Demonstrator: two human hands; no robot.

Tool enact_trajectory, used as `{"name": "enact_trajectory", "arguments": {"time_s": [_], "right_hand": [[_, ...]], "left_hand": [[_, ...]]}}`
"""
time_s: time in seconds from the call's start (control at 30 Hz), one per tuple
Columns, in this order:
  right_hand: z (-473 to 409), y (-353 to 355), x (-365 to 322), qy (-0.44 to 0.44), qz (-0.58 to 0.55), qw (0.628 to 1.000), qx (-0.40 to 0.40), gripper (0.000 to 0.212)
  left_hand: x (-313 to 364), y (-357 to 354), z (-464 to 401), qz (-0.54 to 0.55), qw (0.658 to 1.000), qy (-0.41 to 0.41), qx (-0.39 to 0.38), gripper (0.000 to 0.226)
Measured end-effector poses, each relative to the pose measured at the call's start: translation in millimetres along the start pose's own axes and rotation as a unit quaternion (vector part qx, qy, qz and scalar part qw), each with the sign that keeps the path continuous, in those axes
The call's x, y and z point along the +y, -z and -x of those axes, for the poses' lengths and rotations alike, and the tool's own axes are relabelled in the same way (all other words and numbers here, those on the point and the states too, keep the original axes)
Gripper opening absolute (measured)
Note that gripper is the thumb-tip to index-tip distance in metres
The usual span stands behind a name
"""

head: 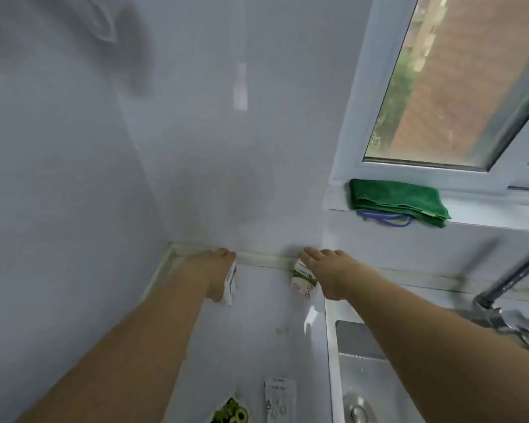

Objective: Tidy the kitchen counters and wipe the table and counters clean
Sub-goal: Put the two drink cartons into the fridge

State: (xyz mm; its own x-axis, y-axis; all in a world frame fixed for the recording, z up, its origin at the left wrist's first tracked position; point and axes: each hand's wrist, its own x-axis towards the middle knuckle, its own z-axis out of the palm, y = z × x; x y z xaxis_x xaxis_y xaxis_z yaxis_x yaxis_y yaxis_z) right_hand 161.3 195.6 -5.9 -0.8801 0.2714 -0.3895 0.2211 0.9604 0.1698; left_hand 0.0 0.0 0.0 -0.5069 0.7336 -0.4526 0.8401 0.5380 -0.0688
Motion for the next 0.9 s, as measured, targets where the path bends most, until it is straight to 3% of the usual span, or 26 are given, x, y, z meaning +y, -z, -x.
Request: {"name": "enact_trajectory", "arguments": {"time_s": [0.2,0.33,0.47,0.63,0.9], "right_hand": [[-75,-27,14,-0.018,0.023,0.999,-0.038,0.082],[-93,-41,15,-0.022,-0.007,0.999,-0.032,0.072],[-94,-38,13,0.007,0.059,0.998,-0.003,0.064],[-69,-32,9,-0.044,-0.003,0.999,-0.011,0.057],[56,-27,11,-0.135,-0.13,0.982,0.022,0.06]], "left_hand": [[-20,-33,-77,-0.032,0.998,-0.025,-0.05,0.102],[-26,-44,-101,-0.026,0.999,-0.042,-0.002,0.087],[-29,-43,-104,-0.017,0.999,-0.049,0.001,0.083],[-19,-35,-90,-0.024,0.998,-0.052,0.015,0.051],[60,8,-24,-0.014,0.995,-0.098,0.023,0.045]]}}
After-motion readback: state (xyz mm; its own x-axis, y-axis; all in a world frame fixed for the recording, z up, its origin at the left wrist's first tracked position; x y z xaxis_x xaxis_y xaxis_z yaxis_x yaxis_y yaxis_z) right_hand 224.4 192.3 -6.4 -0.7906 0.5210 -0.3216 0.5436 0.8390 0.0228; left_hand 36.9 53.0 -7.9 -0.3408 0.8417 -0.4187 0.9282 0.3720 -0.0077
